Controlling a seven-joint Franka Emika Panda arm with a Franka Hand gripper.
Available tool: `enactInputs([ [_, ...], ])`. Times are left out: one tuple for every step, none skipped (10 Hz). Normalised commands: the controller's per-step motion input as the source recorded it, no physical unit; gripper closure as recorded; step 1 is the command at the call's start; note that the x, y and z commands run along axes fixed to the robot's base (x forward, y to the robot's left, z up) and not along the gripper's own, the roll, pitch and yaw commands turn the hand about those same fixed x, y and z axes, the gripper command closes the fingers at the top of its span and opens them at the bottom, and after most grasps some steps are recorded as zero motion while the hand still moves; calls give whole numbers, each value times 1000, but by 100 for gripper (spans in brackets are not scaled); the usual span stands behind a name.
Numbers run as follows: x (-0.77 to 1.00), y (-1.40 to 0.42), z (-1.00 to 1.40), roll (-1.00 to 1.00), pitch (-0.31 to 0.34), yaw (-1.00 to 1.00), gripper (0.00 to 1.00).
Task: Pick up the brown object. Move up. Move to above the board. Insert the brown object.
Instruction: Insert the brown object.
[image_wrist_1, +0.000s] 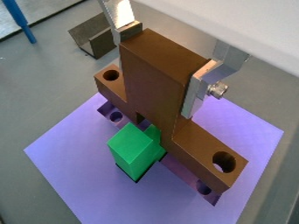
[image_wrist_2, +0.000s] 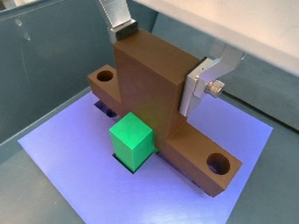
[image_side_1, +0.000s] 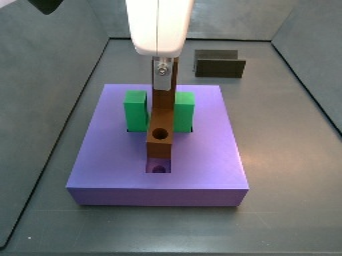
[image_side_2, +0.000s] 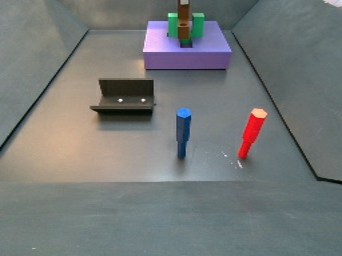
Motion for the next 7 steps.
enactInputs([
  [46, -17, -251, 0, 0, -143, 100],
  [0, -54, -240, 13, -14, -63, 100],
  [0, -114, -231, 77, -33, 0, 100],
  [-89, -131, -209, 133, -53, 43, 100],
  [-120, -80, -154, 80, -107, 120, 100],
  [-114, -51, -140, 53, -107, 117, 100],
  [-74, -34, -146, 26, -107, 111, 100],
])
